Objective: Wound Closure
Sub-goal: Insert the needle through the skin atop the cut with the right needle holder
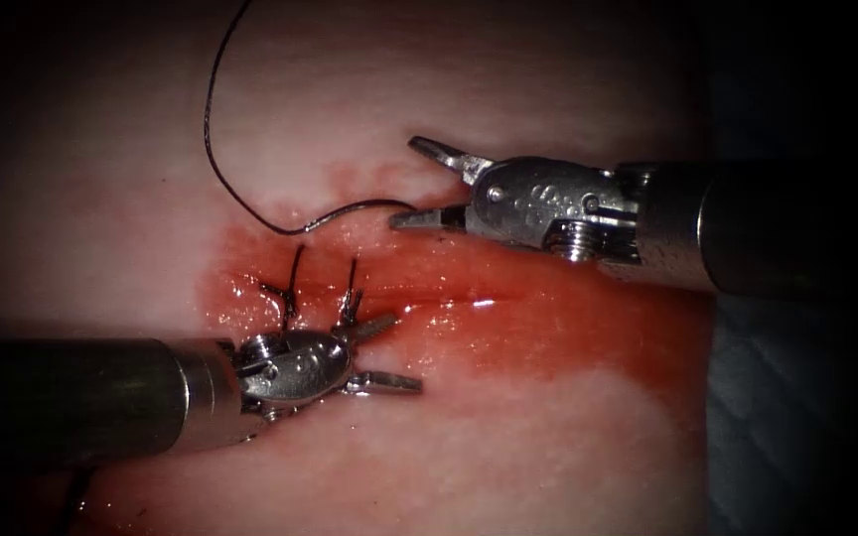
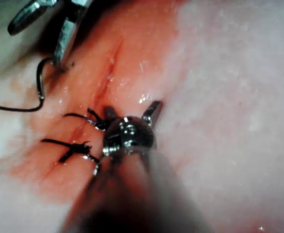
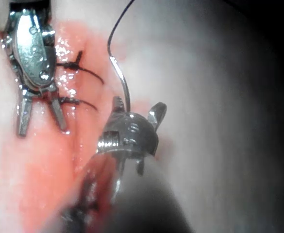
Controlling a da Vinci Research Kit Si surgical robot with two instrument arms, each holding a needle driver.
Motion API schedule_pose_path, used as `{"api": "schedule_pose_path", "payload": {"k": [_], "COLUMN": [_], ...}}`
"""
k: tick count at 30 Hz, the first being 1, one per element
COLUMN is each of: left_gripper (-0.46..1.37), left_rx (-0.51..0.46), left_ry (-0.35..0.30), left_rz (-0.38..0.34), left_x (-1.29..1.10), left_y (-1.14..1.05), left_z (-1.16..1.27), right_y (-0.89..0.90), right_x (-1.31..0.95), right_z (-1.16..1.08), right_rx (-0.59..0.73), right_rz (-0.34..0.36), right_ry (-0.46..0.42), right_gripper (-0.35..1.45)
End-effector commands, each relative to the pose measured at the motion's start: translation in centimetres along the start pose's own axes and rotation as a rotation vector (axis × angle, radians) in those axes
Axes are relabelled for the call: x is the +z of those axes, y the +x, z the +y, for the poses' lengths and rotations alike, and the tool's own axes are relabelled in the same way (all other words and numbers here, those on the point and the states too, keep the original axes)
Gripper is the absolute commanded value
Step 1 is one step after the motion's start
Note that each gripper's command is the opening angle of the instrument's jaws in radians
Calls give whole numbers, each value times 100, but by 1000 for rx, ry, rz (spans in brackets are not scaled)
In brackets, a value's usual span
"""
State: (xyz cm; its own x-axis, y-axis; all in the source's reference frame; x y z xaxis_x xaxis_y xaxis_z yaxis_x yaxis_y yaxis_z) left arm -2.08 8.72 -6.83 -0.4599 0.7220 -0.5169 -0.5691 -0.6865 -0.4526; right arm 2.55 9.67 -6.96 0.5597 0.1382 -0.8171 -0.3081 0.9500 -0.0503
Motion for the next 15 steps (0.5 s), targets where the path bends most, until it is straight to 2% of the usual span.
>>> {"api": "schedule_pose_path", "payload": {"k": [1, 9, 15], "left_gripper": [69, 69, 69], "left_rx": [0, 0, 0], "left_ry": [5, 5, 5], "left_rz": [0, 0, 0], "left_x": [0, 0, 0], "left_y": [0, 0, 0], "left_z": [0, 0, 0], "right_y": [2, 10, 24], "right_x": [2, 10, 18], "right_z": [0, -11, -26], "right_rx": [-27, -198, -312], "right_rz": [-3, -28, -72], "right_ry": [-1, -20, -69], "right_gripper": [119, 124, 121]}}
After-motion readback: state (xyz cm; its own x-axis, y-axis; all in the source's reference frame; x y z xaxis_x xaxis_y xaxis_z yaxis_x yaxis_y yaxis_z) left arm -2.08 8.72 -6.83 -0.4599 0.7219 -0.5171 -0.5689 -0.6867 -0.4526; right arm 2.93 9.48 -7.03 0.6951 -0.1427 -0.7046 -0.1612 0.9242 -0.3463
